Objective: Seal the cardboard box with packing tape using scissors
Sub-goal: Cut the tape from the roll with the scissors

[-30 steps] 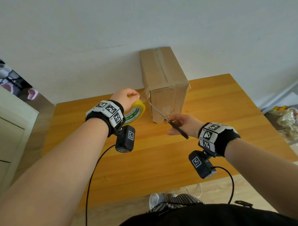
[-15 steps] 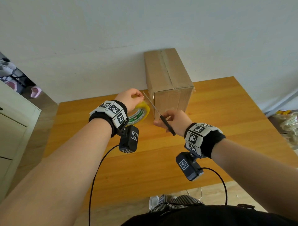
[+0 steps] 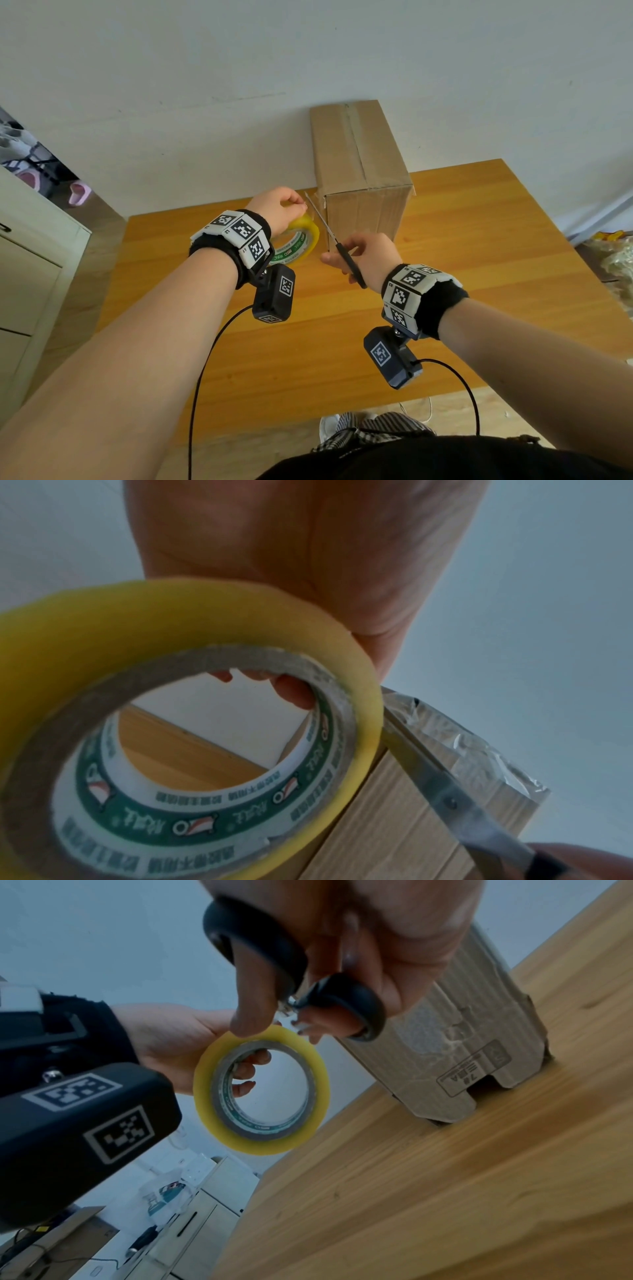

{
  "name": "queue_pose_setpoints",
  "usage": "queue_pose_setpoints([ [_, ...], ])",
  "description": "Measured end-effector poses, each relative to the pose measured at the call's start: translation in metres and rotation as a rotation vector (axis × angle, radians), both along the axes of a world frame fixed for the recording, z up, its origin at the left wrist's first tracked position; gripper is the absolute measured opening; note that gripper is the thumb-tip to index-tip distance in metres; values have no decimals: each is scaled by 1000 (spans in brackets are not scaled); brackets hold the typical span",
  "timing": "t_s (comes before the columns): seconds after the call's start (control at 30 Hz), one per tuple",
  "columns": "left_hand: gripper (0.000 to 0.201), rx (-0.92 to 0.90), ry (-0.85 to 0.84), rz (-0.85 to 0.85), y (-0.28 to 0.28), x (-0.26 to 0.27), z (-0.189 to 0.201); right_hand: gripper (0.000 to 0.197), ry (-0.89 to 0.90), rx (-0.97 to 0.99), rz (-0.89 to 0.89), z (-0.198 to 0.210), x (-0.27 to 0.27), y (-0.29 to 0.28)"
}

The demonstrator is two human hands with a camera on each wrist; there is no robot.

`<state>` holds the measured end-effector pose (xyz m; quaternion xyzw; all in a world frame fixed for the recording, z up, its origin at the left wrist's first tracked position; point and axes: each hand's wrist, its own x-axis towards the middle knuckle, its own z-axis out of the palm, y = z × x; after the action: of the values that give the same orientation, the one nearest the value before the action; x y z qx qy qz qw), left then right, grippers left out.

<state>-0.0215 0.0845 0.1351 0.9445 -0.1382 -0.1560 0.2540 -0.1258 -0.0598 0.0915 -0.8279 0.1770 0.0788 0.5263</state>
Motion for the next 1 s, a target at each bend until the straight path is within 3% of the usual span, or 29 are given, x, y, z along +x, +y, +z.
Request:
queue_pose_setpoints([
  [0.3, 18, -41, -48, -9, 0, -2, -2, 40, -4, -45, 26, 2, -1, -3],
  [0.57, 14, -31, -10, -50, 7, -6, -2, 37, 41, -325, 136, 6, 2, -7],
  [0.7, 16, -12, 22, -86, 10, -8, -1, 36, 94, -417, 143, 3, 3, -10],
  [1.0, 23, -41, 53, 0, 26, -16, -12, 35, 380, -725, 434, -37, 4, -8],
])
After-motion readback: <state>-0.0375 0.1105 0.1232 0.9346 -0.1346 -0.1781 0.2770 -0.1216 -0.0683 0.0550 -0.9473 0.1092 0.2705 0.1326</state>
